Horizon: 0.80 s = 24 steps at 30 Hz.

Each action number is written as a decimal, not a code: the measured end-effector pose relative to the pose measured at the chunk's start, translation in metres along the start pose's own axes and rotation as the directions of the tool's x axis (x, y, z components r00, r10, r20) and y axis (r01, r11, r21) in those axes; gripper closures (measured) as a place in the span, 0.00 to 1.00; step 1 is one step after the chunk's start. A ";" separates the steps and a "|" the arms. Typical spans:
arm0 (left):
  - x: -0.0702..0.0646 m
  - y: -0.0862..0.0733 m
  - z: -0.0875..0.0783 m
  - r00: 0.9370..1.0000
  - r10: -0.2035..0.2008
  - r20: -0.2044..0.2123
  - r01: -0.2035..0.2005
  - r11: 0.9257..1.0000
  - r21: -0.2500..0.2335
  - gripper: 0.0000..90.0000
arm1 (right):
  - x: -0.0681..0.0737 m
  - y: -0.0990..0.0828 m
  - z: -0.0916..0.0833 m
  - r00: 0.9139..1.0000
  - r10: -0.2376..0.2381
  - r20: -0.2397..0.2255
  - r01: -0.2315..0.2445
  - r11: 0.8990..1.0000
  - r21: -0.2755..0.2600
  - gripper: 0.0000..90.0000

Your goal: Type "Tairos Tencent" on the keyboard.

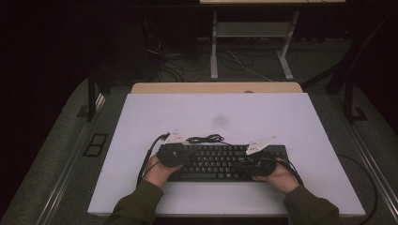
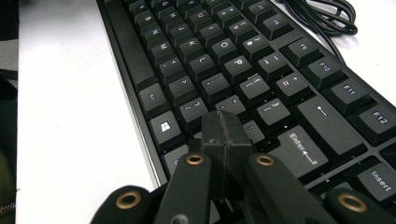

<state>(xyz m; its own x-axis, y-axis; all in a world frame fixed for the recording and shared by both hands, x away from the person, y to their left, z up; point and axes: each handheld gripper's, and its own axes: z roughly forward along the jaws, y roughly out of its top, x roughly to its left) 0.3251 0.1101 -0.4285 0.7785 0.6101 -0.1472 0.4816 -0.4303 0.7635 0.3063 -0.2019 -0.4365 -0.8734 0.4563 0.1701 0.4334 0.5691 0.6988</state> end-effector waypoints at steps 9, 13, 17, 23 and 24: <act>-0.001 -0.001 0.001 0.999 0.033 0.015 -0.034 0.998 0.045 0.99 | 0.000 0.000 0.000 1.000 -0.003 0.002 0.003 1.000 0.000 1.00; -0.001 -0.001 0.002 0.999 0.038 0.017 -0.039 0.998 0.047 0.99 | 0.000 0.000 0.000 1.000 -0.003 0.001 0.003 1.000 -0.002 1.00; 0.000 -0.001 0.002 0.999 0.044 0.015 -0.045 0.998 0.050 0.99 | 0.000 0.000 0.000 1.000 -0.003 0.002 0.003 1.000 -0.002 1.00; 0.000 -0.002 0.003 0.999 0.050 0.015 -0.051 0.997 0.054 0.98 | 0.000 -0.001 0.000 1.000 -0.002 0.002 0.002 1.000 -0.005 1.00; 0.000 -0.002 0.003 0.999 0.050 0.016 -0.051 0.997 0.054 0.98 | 0.000 -0.001 0.000 1.000 -0.002 0.003 0.002 1.000 -0.004 1.00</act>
<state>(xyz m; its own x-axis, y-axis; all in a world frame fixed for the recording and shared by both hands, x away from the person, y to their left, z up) 0.3253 0.1089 -0.4323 0.8081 0.5769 -0.1192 0.4623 -0.4957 0.7352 0.3058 -0.2022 -0.4372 -0.8737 0.4570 0.1668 0.4307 0.5670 0.7021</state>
